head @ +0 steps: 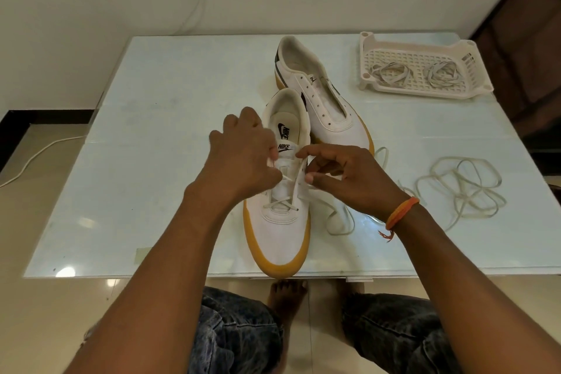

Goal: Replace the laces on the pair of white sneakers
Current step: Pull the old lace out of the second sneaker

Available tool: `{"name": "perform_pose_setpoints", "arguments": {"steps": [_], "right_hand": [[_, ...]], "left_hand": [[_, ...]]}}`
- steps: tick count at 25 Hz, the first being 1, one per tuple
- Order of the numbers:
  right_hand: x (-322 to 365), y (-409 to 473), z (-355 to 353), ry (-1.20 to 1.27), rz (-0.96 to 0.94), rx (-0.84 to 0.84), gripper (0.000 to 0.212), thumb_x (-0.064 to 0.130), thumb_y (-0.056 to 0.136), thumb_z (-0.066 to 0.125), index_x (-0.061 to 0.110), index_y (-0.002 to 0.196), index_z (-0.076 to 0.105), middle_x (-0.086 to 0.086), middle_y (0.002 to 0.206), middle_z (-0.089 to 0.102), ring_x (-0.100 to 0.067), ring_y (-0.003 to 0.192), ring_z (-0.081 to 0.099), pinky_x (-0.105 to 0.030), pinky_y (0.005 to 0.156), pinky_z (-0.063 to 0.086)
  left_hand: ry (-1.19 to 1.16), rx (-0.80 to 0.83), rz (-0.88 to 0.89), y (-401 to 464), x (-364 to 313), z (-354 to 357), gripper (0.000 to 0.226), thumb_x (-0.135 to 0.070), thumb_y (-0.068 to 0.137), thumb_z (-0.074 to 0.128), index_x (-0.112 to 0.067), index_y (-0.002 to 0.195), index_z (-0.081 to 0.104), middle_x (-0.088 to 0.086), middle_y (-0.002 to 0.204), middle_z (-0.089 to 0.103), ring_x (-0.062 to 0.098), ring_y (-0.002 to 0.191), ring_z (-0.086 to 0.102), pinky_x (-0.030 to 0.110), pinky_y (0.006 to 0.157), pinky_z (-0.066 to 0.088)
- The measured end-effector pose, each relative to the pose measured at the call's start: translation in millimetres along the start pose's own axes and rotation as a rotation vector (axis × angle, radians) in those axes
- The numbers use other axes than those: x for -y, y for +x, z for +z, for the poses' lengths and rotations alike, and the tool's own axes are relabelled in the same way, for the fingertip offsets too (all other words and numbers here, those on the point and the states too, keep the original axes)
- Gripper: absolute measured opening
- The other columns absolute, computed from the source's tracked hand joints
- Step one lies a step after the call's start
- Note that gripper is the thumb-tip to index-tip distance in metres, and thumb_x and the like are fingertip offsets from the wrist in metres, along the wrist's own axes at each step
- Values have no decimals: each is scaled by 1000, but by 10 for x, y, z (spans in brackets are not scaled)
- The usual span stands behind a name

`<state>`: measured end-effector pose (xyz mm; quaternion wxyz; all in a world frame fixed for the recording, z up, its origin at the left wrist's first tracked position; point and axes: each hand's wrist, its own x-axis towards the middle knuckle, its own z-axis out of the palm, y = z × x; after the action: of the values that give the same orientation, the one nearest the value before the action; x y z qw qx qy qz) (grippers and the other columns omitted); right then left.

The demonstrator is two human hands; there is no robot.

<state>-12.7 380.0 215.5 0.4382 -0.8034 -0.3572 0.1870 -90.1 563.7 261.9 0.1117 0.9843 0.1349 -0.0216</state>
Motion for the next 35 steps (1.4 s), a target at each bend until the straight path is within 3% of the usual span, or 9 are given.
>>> {"name": "perform_pose_setpoints", "arguments": {"steps": [2,4,8,11,15,17,20,28,35], "right_hand": [[6,-9,14,-46,-30,24,39,16,84,75,23,121,64,3,96,71,-4,92,67,-14,88,50],[-3,-2,-2,-94,-41,56,40,16,82,77,26,118,60,3,97,69,-5,93,66,-17,89,50],[-2,-2,15,-102,-16,104,42,22,79,80,30,111,53,5,93,69,-3,90,66,-8,79,46],[-1,16,81,-119,-46,54,38,12,81,76,30,103,52,5,90,70,-2,85,66,-2,73,43],[-35,8,72,-172,-76,48,30,17,84,74,32,105,58,8,90,69,-4,87,65,-16,80,49],[-40,7,54,-244,-88,66,29,23,85,73,30,111,60,9,91,69,-9,89,65,-29,82,51],[-29,24,105,-328,-116,39,23,23,85,72,22,105,61,4,90,70,-16,84,65,-40,80,54],[-145,45,227,-324,-144,-84,15,21,83,74,11,90,65,-4,79,69,-19,72,63,-41,68,55],[-102,55,284,-414,-188,-99,12,16,84,73,5,87,67,-13,73,66,-28,64,60,-43,61,54]], "left_hand": [[92,10,117,-7,-110,57,38,-35,73,76,-30,109,65,-3,124,40,22,115,35,37,86,28],[103,41,158,10,-173,117,34,-34,79,74,-32,112,67,-6,123,46,20,114,35,35,82,22],[-126,201,60,28,-89,206,19,-36,85,73,-34,104,74,-10,114,62,19,114,41,34,86,21],[-223,215,25,53,-66,219,18,-34,84,73,-34,102,75,-10,109,68,16,112,47,34,88,22],[-381,268,11,76,-19,253,11,-28,83,76,-27,94,77,-8,96,71,16,98,60,41,97,42],[-461,292,23,65,-8,256,11,-23,84,74,-22,95,77,-6,91,72,11,85,63,33,90,52],[-486,233,-14,20,-25,279,9,-22,88,71,-20,93,77,-4,89,72,6,77,62,11,70,43],[-472,-46,-288,-169,-244,489,18,-29,92,65,-15,96,76,-2,88,71,10,73,56,25,84,47],[-620,-144,-429,-240,-320,565,21,-26,94,63,-12,104,75,3,97,73,8,70,55,17,79,43]]}}
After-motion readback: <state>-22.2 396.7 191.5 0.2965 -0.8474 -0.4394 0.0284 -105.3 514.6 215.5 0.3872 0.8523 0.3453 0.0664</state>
